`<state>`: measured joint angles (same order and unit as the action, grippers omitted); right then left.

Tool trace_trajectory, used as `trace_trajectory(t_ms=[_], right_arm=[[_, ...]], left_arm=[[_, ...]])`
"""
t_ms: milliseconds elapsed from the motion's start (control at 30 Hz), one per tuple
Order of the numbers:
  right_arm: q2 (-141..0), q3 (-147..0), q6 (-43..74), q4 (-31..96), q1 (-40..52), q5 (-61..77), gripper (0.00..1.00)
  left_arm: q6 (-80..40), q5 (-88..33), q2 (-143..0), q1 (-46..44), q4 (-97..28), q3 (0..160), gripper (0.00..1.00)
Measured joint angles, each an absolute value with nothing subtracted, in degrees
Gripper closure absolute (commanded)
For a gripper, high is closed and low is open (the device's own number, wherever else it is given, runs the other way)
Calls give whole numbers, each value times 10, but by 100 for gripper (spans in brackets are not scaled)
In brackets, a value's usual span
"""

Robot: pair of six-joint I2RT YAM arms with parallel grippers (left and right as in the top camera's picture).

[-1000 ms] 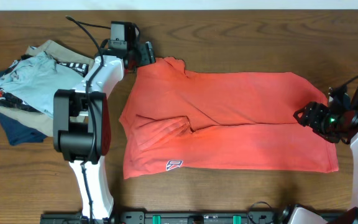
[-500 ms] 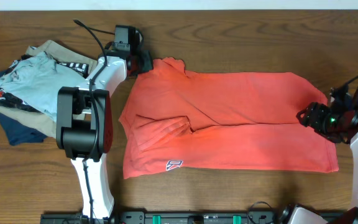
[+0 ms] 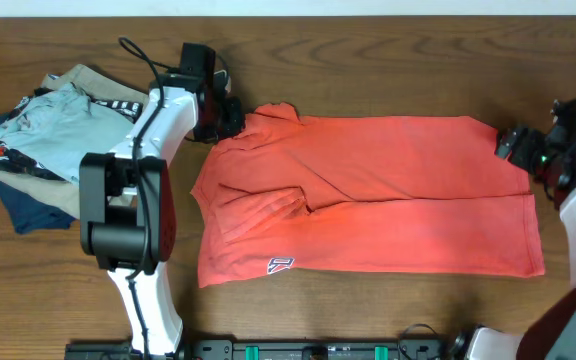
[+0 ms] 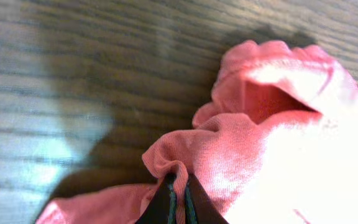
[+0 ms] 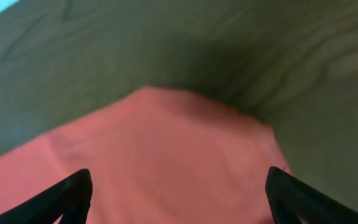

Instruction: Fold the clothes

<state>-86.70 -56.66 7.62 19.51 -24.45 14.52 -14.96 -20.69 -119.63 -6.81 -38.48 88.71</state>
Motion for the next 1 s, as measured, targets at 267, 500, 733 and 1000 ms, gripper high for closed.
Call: trace_trajectory(t_ms=[267,500,733,1000], right_arm=[[-971,-566,76,32,-244,126,16],[-1049,-566,88,-41,-244,104,22],[-1110,-566,112,-54,-244,92,44],[-1120,-569,117,-37,-244,105,89]], left_arm=[[-150,-209,-1195,-68,-406,888,94],[-150,-209,-1195,-68,-407,886,94],[-150,-209,-1195,-68,-407,883,94],[-150,-208,-1195,-68,-407,879,94]])
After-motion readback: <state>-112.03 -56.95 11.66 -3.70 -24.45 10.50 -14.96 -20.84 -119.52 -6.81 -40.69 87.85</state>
